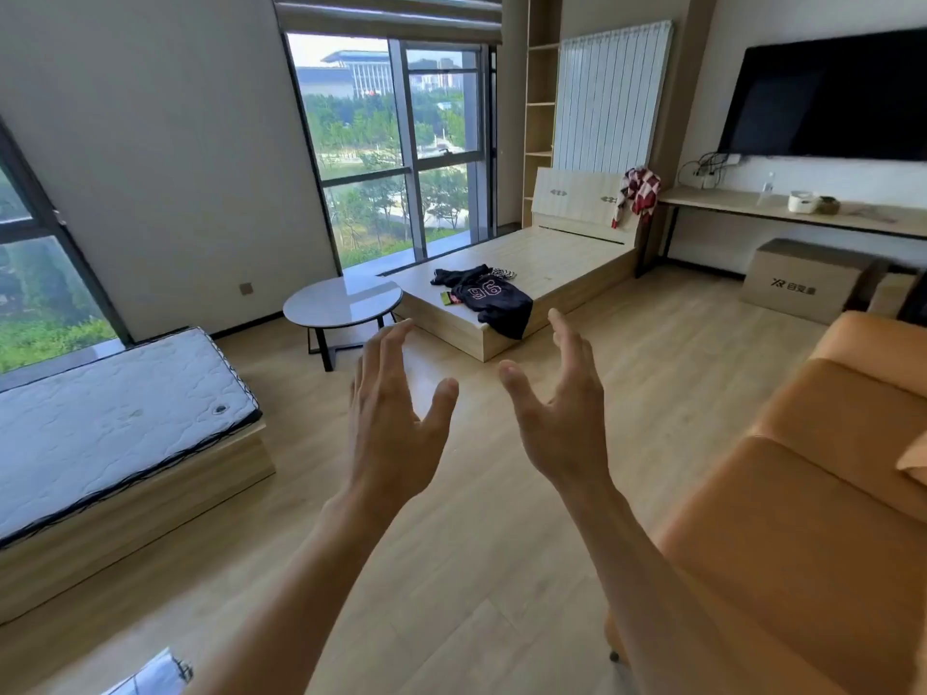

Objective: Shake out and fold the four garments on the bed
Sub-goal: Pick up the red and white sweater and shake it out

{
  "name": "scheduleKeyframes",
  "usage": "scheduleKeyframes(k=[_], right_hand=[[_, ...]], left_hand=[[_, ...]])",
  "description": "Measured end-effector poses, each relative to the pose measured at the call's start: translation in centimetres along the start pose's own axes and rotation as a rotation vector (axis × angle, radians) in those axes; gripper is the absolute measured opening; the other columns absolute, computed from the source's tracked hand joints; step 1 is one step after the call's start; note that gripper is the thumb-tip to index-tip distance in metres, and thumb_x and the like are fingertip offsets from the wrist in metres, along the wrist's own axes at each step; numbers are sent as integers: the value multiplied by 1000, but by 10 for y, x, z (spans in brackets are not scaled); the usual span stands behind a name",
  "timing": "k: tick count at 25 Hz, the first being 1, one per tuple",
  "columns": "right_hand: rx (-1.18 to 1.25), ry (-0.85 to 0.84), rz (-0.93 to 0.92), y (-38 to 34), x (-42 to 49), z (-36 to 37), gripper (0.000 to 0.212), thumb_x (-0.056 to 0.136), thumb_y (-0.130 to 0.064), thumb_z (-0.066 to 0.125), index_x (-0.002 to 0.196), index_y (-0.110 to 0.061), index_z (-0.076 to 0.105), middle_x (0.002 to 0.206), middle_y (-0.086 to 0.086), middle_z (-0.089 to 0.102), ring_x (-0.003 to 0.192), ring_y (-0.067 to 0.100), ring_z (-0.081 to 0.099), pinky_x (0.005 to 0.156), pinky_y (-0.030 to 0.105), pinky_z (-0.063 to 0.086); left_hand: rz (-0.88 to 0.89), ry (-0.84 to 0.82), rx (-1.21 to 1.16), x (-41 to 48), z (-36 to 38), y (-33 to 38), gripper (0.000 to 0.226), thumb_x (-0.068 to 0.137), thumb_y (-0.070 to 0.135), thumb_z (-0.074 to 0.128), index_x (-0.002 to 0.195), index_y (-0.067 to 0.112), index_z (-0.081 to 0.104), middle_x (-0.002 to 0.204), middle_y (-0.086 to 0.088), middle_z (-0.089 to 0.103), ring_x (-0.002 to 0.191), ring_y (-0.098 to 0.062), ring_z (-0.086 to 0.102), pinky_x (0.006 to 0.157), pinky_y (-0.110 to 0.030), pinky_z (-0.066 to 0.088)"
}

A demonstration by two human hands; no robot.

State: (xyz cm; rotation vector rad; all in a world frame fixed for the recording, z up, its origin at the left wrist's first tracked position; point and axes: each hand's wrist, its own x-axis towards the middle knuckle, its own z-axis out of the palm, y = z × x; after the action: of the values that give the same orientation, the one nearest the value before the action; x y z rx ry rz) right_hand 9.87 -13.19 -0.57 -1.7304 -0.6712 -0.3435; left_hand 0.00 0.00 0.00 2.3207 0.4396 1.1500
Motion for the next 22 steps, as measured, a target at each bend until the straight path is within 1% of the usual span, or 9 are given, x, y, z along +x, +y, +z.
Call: scheduleKeyframes(k=[3, 6, 10, 14, 16, 18, 20, 22], right_hand=[[35, 21, 46, 29, 36, 16, 71, 92, -38, 66, 154, -27, 32, 157, -4, 39, 141, 9, 38, 108, 31, 39], [69, -9, 95, 59, 88, 37, 71, 92, -37, 66, 154, -30, 32, 157, -6, 38, 141, 6, 36, 110, 33, 39], [72, -25, 105, 93, 153, 60, 71, 92, -37, 66, 154, -31, 32, 156, -6, 39, 138, 1, 35, 110, 34, 39], [61, -70, 128, 129, 210, 98, 69, 93, -37, 65, 153, -31, 33, 156, -9, 39, 139, 1, 36, 107, 28, 37], [66, -74, 152, 150, 236, 119, 67, 93, -37, 66, 152, -30, 35, 155, -11, 41, 140, 0, 36, 108, 27, 37], [74, -74, 180, 173, 265, 144, 65, 93, -36, 66, 151, -30, 38, 152, -13, 43, 138, -3, 37, 104, 22, 36], [69, -68, 198, 198, 301, 178, 63, 94, -35, 66, 150, -30, 39, 150, -15, 44, 136, -4, 38, 99, 17, 33], [87, -50, 216, 217, 335, 207, 62, 94, -35, 66, 150, -30, 39, 148, -17, 44, 136, -4, 39, 96, 15, 33]], left_hand=[[-28, 0, -24, 31, 36, -19, 65, 89, 39, 58, 147, 18, 37, 145, -1, 45, 134, -19, 43, 111, -48, 41], [-91, -7, -36, 78, 76, -41, 66, 89, 39, 58, 147, 17, 37, 146, -1, 45, 135, -18, 42, 112, -48, 40], [-114, 16, -53, 139, 116, -67, 65, 89, 39, 57, 148, 19, 37, 146, 1, 44, 136, -18, 42, 114, -46, 38], [-155, -7, -67, 196, 161, -107, 62, 94, 33, 63, 149, 19, 36, 146, 0, 44, 136, -20, 43, 113, -42, 38], [-196, -2, -77, 222, 184, -130, 63, 95, 30, 64, 150, 20, 36, 147, 1, 43, 137, -18, 42, 110, -34, 35], [-246, 5, -117, 251, 205, -156, 63, 95, 29, 63, 151, 20, 35, 149, 3, 43, 139, -14, 39, 108, -27, 30], [-279, 8, -150, 285, 231, -190, 63, 96, 29, 63, 151, 20, 35, 150, 4, 43, 140, -12, 38, 108, -26, 28], [-289, 10, -164, 321, 252, -219, 62, 96, 30, 63, 151, 20, 36, 150, 3, 43, 140, -12, 38, 108, -26, 28]])
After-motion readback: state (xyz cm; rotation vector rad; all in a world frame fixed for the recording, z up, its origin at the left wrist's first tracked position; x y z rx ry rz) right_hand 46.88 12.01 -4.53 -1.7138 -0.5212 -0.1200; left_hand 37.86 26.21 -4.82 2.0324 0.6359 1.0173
